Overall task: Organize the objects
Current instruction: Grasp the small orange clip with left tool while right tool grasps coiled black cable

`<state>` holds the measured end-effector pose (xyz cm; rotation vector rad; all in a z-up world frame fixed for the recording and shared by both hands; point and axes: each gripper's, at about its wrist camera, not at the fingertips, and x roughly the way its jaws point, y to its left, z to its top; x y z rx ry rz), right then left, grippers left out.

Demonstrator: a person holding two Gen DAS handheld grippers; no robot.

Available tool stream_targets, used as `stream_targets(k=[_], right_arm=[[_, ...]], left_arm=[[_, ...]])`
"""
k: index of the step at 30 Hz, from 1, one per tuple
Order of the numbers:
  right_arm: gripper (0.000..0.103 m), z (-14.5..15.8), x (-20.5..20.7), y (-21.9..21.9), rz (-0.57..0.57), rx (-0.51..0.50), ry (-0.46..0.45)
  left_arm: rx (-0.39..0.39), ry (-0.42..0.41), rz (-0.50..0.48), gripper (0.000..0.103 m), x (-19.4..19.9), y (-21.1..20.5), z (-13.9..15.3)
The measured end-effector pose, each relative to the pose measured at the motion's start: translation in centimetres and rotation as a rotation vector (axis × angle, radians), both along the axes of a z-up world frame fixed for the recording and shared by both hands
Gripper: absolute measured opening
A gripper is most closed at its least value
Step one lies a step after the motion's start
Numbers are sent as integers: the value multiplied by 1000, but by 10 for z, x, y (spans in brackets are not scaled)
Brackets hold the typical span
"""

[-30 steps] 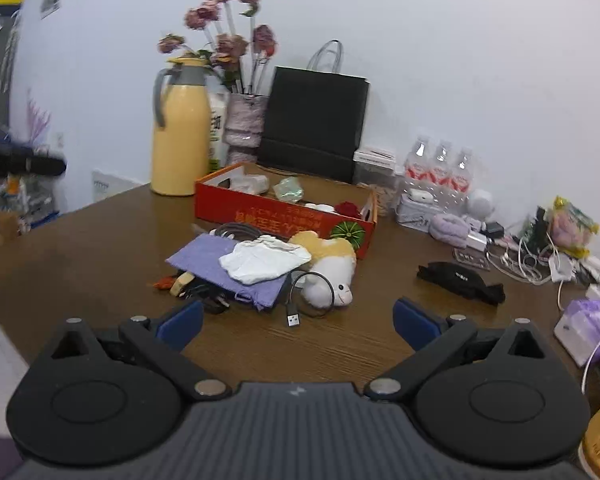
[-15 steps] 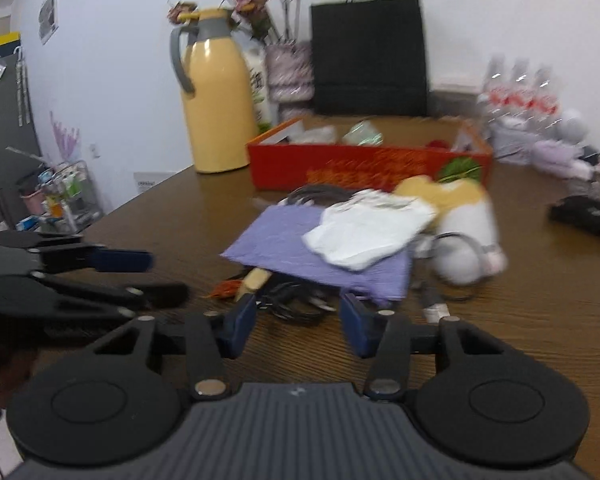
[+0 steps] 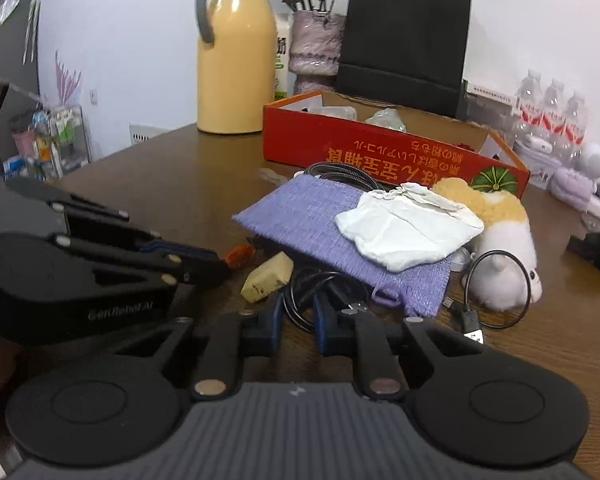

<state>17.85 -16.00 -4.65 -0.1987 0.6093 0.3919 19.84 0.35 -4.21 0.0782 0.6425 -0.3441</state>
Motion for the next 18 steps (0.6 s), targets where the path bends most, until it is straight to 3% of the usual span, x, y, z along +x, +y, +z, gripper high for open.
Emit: stream_targets(k=[5, 7, 8, 9, 10, 11, 12, 13, 16, 18], right_arm=[[7, 10, -32, -25, -12, 38, 48], [7, 13, -43, -36, -37, 60, 55], [11, 15, -47, -41, -53, 61, 55], [23, 16, -51, -45, -73, 62, 37], [34, 18, -52, -48, -86, 60, 20], [64, 19, -53, -50, -93, 51, 1], [88, 19, -53, -50, -100, 38, -22], [92, 18, -52, -49, -103, 21, -35], [86, 11, -40, -47, -87, 28, 19], [70, 3, -29, -47, -91, 60, 68]], left_arm=[[-25, -7, 3, 2, -24, 7, 12], [-20, -8, -5, 12, -25, 7, 14], [-14, -9, 11, 26, -21, 6, 13], [3, -9, 41, 36, -15, 5, 13], [16, -11, 57, 37, -8, 3, 13], [11, -16, 56, 37, -2, 2, 14], [-7, -18, 46, 37, 5, 1, 15], [-30, -12, 39, 37, 13, 1, 15], [-46, 47, 39, 36, 37, -2, 11], [-43, 52, 37, 33, 44, -5, 7]])
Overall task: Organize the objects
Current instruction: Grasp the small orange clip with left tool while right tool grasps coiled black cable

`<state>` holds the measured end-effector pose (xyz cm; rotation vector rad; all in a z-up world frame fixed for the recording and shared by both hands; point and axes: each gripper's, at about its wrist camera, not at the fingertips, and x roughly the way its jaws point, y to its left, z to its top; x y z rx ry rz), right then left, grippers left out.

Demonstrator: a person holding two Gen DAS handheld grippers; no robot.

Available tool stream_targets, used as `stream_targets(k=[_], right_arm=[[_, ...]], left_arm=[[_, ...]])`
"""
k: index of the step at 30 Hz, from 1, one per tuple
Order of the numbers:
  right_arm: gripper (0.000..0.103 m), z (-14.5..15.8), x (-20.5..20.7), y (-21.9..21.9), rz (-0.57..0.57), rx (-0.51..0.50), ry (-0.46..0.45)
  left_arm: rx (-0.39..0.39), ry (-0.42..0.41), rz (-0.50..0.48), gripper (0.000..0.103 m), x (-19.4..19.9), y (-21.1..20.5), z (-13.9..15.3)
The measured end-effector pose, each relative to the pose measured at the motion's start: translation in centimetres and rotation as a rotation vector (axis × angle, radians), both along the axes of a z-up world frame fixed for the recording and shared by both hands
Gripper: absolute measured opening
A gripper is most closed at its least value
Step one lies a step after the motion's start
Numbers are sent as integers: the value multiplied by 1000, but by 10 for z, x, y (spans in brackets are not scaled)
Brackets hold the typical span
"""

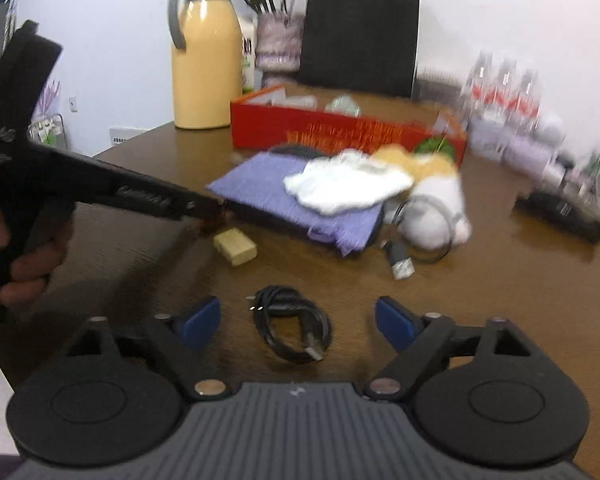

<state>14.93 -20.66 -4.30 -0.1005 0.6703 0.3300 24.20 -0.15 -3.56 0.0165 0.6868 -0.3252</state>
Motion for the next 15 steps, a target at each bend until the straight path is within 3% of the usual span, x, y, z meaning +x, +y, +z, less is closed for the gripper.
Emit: stream_targets(k=[3, 8, 11, 15], right_arm=[[45, -5, 8, -1, -32, 19, 10], [45, -5, 6, -5, -30, 31, 13], [44, -1, -6, -9, -36, 44, 10], [44, 11, -24, -20, -66, 56, -22]], left_arm=[[2, 8, 0, 10, 0, 0, -5], [18, 6, 13, 9, -27, 5, 1], [-23, -23, 43, 9, -56, 19, 19], [-19, -94, 88, 9, -85, 35, 48]])
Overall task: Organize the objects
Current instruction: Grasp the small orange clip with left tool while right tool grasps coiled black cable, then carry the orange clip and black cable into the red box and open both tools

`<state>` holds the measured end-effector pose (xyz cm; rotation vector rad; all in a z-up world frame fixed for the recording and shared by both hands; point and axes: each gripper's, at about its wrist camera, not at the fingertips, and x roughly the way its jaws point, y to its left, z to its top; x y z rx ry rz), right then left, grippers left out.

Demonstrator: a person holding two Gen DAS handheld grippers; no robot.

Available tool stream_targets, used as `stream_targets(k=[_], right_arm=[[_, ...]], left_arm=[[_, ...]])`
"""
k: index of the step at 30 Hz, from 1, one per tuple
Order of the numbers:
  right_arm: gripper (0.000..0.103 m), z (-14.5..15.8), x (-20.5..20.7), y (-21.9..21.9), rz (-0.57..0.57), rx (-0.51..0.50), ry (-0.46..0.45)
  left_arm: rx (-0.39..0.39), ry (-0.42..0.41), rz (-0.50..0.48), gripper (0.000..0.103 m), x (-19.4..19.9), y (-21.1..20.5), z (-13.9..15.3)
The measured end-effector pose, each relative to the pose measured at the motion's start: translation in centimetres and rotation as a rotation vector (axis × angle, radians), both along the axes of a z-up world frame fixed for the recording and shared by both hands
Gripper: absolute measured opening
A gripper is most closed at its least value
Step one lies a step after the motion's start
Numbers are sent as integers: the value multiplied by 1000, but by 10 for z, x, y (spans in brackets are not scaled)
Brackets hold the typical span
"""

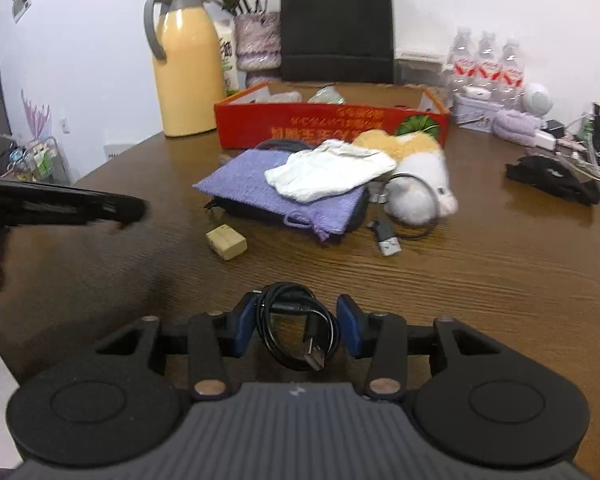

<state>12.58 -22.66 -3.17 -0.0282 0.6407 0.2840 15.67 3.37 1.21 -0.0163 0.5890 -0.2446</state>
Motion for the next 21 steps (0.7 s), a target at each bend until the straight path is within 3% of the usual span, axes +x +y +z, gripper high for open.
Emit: stream_targets(k=[5, 9, 12, 15, 18, 21], right_arm=[[44, 22, -16, -18, -28, 56, -67], [44, 41, -7, -31, 2, 100, -85], [44, 71, 23, -42, 50, 122, -127], [44, 104, 82, -47, 88, 96, -159], [44, 126, 171, -40, 110, 26, -130], [44, 124, 270, -16, 114, -1, -39]], left_arm=[[-20, -84, 25, 9, -14, 13, 28], [-31, -147, -6, 9, 4, 14, 51], [-74, -172, -46, 10, 54, 14, 76], [-73, -157, -83, 10, 125, 3, 92], [18, -99, -104, 10, 213, -22, 93], [106, 47, -77, 10, 307, -45, 71]])
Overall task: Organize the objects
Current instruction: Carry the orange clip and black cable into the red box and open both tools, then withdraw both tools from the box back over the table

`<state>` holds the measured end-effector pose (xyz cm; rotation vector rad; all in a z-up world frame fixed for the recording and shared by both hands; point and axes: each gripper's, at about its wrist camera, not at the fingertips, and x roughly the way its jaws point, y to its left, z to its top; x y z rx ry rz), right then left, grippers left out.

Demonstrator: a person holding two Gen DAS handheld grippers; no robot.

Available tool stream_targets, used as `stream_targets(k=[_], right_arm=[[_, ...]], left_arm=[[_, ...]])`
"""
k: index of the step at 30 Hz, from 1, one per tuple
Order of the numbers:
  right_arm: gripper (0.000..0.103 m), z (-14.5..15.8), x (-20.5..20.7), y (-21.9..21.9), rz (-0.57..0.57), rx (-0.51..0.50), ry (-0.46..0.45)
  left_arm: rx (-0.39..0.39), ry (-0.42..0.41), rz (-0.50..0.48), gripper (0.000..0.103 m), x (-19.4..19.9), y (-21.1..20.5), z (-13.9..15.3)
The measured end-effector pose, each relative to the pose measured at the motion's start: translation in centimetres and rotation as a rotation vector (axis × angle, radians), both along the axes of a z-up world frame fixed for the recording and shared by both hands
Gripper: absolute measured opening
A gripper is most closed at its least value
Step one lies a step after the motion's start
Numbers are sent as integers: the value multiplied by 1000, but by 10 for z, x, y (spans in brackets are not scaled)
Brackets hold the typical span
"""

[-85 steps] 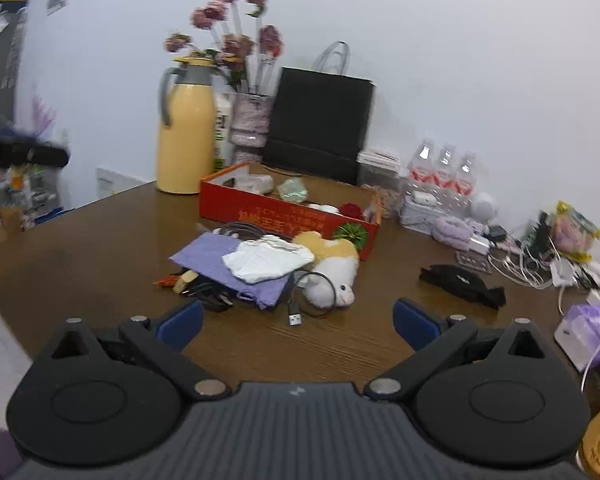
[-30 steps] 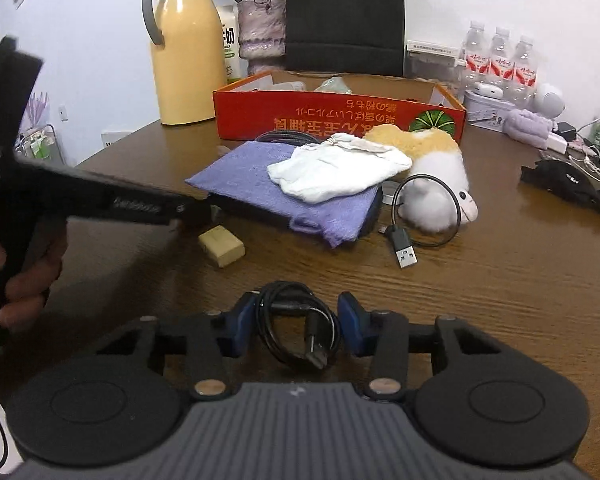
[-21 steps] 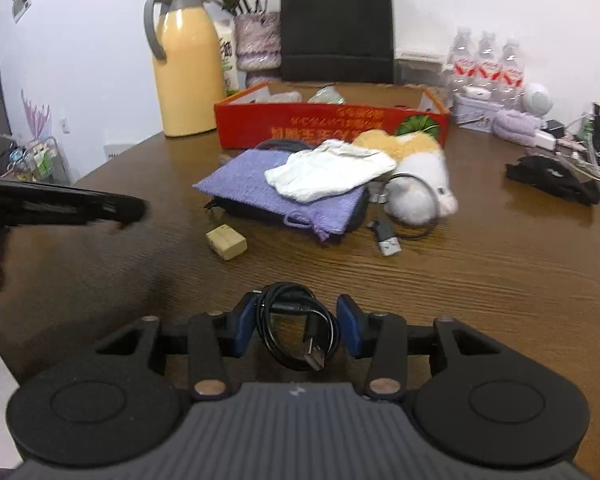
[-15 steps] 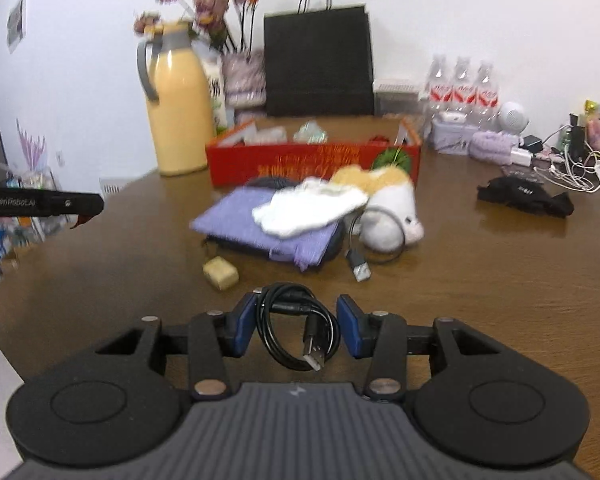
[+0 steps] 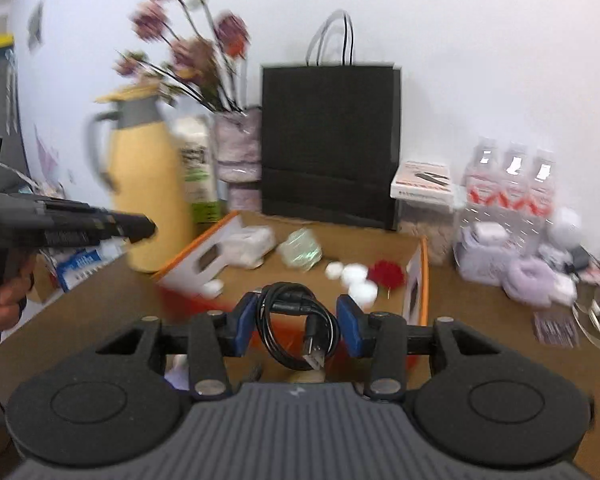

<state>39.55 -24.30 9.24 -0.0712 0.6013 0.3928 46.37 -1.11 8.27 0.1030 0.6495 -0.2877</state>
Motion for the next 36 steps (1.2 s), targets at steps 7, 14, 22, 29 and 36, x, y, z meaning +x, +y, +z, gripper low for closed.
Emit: stream_targets(k=[7, 14, 22, 29, 36], right_arm=[[44, -86, 169, 26, -124, 29, 258], [84, -92, 163, 12, -188, 172, 237], [102, 3, 9, -19, -166, 179, -34], [103, 5, -156, -61, -126, 202, -145], [103, -64, -289, -60, -294, 109, -242]], left_arm=[[55, 183, 93, 11, 95, -2, -71], [-25, 58, 34, 41, 52, 10, -50], [-129, -198, -14, 88, -101, 33, 19], [-128, -272, 11, 96, -232, 38, 21], [-139, -198, 63, 97, -319, 30, -4]])
